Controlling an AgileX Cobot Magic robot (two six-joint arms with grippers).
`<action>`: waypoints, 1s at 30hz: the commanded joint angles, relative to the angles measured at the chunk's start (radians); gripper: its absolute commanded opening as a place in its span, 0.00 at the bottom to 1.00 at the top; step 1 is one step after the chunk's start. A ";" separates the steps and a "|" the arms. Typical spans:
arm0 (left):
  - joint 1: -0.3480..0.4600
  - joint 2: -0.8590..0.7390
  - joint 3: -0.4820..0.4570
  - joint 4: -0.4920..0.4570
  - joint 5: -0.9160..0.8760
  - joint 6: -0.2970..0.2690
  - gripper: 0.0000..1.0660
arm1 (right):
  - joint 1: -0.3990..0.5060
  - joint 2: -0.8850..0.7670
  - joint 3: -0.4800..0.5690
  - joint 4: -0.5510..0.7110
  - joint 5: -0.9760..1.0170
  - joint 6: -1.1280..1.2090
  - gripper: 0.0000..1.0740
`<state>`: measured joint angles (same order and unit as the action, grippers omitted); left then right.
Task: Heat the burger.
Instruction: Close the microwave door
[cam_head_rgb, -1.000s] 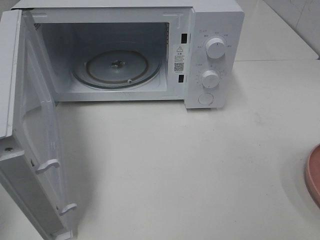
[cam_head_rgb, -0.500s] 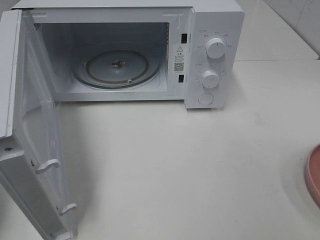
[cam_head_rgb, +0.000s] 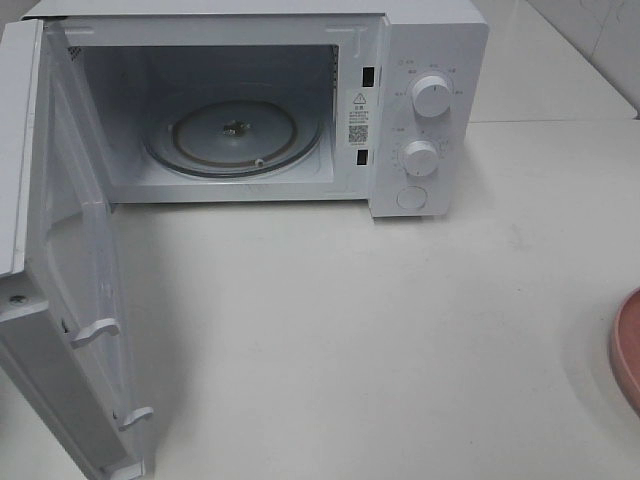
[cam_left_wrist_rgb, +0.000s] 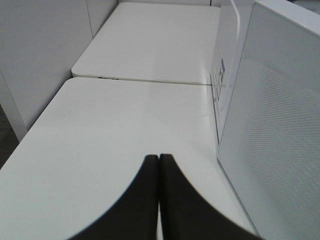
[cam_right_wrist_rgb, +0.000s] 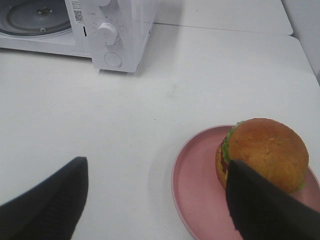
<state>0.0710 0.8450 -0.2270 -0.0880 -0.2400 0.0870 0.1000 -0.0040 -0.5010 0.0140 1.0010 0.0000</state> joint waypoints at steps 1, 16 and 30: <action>-0.004 0.053 0.041 0.043 -0.185 -0.053 0.00 | -0.006 -0.027 0.002 0.003 -0.007 -0.009 0.70; -0.004 0.369 0.018 0.286 -0.406 -0.226 0.00 | -0.006 -0.027 0.002 0.003 -0.007 -0.009 0.70; -0.012 0.630 -0.018 0.540 -0.688 -0.301 0.00 | -0.006 -0.027 0.002 0.003 -0.007 -0.009 0.70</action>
<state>0.0700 1.4420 -0.2220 0.3970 -0.8750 -0.2010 0.1000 -0.0040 -0.5010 0.0140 1.0010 0.0000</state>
